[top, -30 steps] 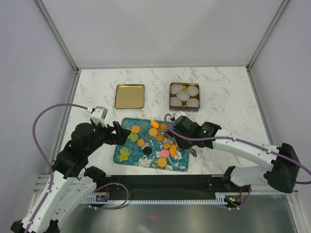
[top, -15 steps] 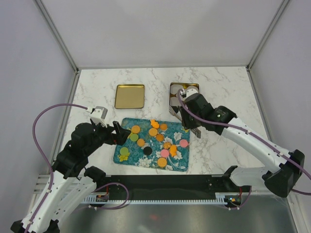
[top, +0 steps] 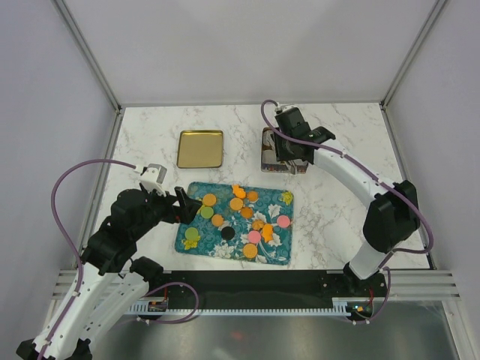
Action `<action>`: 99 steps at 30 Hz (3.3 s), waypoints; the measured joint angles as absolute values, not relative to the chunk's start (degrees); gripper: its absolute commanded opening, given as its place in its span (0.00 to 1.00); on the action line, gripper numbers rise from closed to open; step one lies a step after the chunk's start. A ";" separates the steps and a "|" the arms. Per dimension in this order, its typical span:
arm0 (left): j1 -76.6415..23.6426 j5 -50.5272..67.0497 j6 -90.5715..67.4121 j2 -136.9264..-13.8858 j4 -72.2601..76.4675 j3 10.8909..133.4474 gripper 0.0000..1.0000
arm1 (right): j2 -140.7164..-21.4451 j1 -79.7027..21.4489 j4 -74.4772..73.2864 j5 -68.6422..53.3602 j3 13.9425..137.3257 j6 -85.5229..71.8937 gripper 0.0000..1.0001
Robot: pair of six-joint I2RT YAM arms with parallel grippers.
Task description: Pack the cookies
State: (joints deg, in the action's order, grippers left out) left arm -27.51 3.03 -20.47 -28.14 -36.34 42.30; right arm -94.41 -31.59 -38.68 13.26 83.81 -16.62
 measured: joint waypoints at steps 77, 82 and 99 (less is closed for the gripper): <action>-27.99 2.46 -20.47 -28.91 -36.36 42.30 1.00 | -79.90 -51.03 -35.22 8.97 64.23 -20.58 0.54; -28.10 2.46 -20.47 -29.06 -36.38 42.30 1.00 | -79.96 -54.50 -35.14 10.41 63.29 -21.45 0.55; -28.10 2.46 -20.47 -29.15 -36.38 42.30 1.00 | -87.94 -56.16 -34.68 14.09 65.71 -21.15 0.54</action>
